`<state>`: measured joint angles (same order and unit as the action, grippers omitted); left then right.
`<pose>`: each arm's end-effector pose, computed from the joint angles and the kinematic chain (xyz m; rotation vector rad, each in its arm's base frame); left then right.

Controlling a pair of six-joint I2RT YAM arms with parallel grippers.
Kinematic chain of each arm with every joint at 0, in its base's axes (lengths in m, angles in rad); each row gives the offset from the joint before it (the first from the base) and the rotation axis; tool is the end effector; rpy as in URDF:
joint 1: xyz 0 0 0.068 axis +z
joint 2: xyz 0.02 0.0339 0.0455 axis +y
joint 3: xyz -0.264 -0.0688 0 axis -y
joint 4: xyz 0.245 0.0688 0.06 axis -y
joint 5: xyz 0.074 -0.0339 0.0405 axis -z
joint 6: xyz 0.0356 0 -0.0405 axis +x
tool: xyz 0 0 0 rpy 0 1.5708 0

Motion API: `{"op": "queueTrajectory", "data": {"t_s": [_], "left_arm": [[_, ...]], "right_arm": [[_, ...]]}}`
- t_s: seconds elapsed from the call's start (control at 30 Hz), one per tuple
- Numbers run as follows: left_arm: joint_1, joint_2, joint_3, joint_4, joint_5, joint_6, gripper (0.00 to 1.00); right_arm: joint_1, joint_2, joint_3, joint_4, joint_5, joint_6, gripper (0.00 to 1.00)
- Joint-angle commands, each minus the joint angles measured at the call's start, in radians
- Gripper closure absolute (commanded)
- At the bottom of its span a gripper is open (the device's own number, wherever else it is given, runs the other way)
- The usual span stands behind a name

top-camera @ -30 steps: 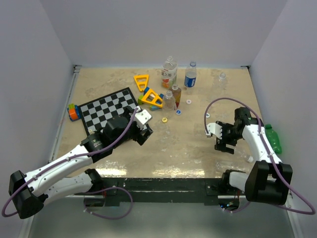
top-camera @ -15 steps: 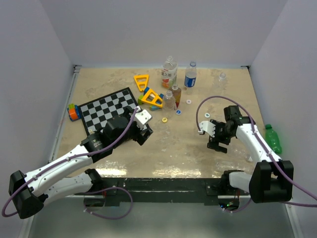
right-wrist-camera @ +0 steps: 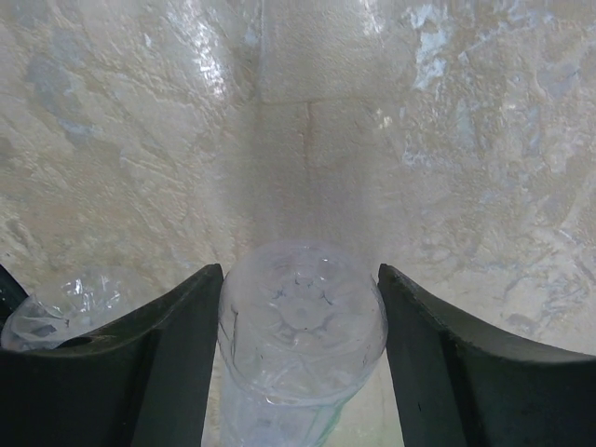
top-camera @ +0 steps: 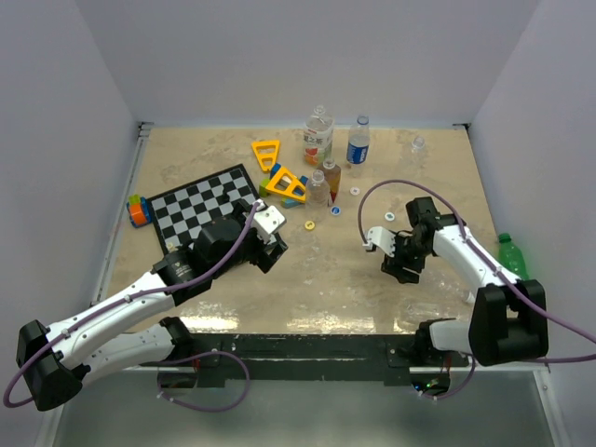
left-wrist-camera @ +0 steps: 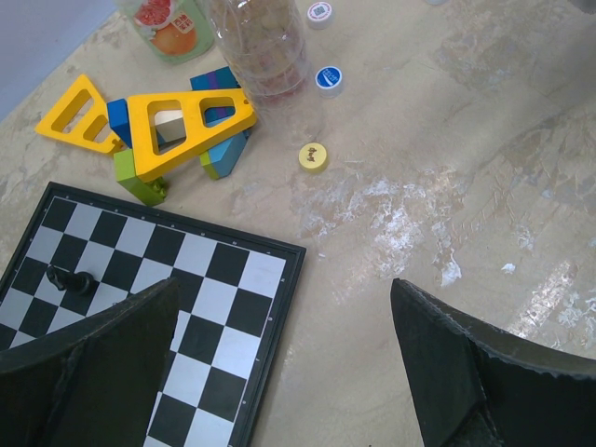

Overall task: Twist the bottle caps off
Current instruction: Move the plastic bottle to the center of the board.

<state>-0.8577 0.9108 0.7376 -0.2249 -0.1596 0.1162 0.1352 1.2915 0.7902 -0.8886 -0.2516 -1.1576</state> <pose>0.1419 -0.1555 0.2966 0.8316 1.7948 -0.3282 0.2073 0.0371 0.1954 -1.7462 2.2599 0.1883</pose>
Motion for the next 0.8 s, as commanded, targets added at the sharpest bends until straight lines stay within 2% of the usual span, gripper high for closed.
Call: {"op": "queueTrajectory", "data": {"t_s": [0.0,0.23,0.5,0.57,0.67,0.77], "left_arm": [[0.006,-0.004,-0.009,0.038,0.009,0.01,0.0],[0.006,-0.001,-0.01,0.039,0.009,0.008,0.0],[0.005,-0.009,-0.012,0.039,-0.006,0.013,0.0],[0.006,-0.013,-0.014,0.041,-0.011,0.013,0.0],[0.006,-0.02,-0.015,0.042,-0.02,0.014,0.0],[0.006,-0.026,-0.018,0.044,-0.026,0.016,0.0]], "right_arm": [[0.053,0.003,0.047,0.031,0.018,0.058,0.53],[0.196,0.035,0.155,0.037,0.011,0.119,0.58],[0.542,0.19,0.239,0.145,0.078,0.305,0.56],[0.619,0.238,0.271,0.161,0.095,0.335,0.54],[0.653,0.295,0.316,0.154,0.1,0.346,0.49],[0.661,0.31,0.325,0.155,0.11,0.351,0.36]]}}
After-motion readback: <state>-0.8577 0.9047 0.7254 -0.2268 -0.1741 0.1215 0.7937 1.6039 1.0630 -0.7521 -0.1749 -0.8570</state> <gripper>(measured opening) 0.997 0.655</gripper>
